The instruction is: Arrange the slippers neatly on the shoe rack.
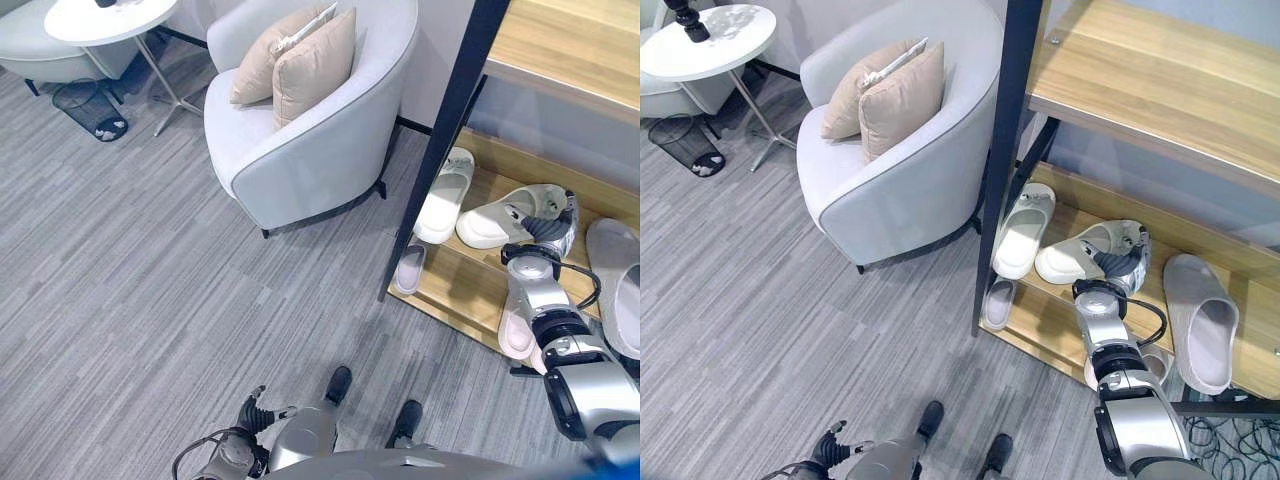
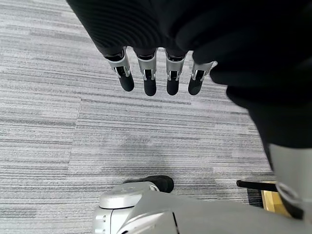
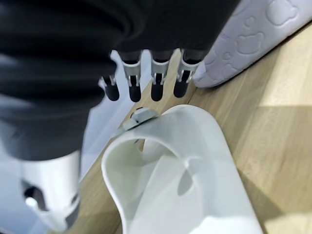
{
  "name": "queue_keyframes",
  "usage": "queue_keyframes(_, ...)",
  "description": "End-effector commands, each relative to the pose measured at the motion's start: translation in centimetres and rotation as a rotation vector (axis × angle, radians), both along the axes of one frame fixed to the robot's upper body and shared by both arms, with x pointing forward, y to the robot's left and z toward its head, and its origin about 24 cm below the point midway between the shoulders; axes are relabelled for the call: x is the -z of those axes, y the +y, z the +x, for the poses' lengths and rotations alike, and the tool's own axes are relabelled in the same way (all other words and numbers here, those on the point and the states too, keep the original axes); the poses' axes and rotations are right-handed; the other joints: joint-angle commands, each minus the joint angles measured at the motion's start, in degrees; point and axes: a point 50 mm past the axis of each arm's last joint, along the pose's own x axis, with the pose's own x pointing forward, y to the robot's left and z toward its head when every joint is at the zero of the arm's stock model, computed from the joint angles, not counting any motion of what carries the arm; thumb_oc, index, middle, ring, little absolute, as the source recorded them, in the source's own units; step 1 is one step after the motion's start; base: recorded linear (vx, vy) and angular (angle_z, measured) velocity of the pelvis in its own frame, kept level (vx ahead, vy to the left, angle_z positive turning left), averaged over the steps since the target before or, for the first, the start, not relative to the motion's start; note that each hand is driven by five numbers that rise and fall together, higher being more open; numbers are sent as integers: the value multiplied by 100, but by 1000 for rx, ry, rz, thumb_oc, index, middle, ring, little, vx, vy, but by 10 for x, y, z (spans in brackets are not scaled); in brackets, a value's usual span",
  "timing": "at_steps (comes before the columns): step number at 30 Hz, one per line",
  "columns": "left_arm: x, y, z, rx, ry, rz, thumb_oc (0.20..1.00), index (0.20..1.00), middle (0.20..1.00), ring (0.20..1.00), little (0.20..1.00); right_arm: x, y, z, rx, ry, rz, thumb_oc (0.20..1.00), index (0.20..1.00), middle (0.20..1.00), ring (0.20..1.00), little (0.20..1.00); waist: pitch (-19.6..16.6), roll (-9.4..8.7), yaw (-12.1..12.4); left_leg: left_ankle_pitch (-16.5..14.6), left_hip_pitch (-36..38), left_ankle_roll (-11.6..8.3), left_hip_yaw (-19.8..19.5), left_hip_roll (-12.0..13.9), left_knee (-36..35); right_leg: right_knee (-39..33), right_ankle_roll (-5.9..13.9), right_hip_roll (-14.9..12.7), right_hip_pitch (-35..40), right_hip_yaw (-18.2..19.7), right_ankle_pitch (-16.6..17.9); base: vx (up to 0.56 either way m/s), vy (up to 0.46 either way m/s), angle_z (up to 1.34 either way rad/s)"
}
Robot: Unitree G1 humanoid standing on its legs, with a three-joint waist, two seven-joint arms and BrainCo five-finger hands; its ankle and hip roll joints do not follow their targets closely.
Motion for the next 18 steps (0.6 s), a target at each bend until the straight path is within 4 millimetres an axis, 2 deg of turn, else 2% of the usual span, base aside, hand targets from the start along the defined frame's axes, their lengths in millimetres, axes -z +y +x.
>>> queue_keyframes(1,10,-35,-10,45,71,-65,1000,1000,1000,1000,1000,-20,-5,4,3,-63,-72,1000,1000,1000,1000,1000,-30,-20,103,-242,-123,-302,57,176,-7,30,519,-483,386,-73,103,0,0,0)
queue_keyframes(4,10,-37,-9,42,62,-70,1000,1000,1000,1000,1000,-13,-12,0,49,-14,-106,1000,1000,1000,1000,1000,-24,-16,101,-245,-137,-295,41,156,-7,30,521,-487,389,-82,110,0,0,0)
queue_keyframes(5,10,-37,-9,44,60,-70,1000,1000,1000,1000,1000,-12,-12,-1,53,-6,-114,934,934,934,934,934,-22,-13,101,-244,-139,-295,39,155,-7,30,522,-489,389,-91,109,0,0,0)
queue_keyframes(6,10,-38,-8,47,58,-69,1000,1000,1000,1000,1000,-10,-13,-2,61,5,-123,485,485,485,485,485,-19,-4,94,-243,-140,-297,30,151,-7,30,523,-492,392,-99,110,0,0,0)
queue_keyframes(8,9,-38,-6,48,50,-68,1000,1000,1000,1000,1000,-4,-16,-7,85,32,-139,260,260,260,260,260,-14,15,77,-254,-129,-301,22,145,-7,30,522,-496,398,-111,109,0,0,0)
queue_keyframes(9,9,-38,-6,48,48,-68,1000,1000,1000,1000,1000,-1,-18,-8,93,41,-138,200,200,200,200,200,-15,18,74,-254,-128,-302,19,145,-7,30,521,-496,405,-109,108,0,0,0)
queue_keyframes(14,9,-39,-6,40,47,-72,1000,1000,1000,1000,1000,15,-30,-21,138,128,-165,200,200,200,200,200,-19,40,49,-263,-120,-299,23,149,-7,30,526,-496,405,-100,103,0,0,0)
queue_keyframes(18,10,-37,-10,39,58,-68,1000,1000,1000,1000,1000,17,-34,-23,142,153,-191,200,200,200,200,200,-25,45,34,-266,-107,-300,45,165,-7,30,523,-489,405,-79,101,0,0,0)
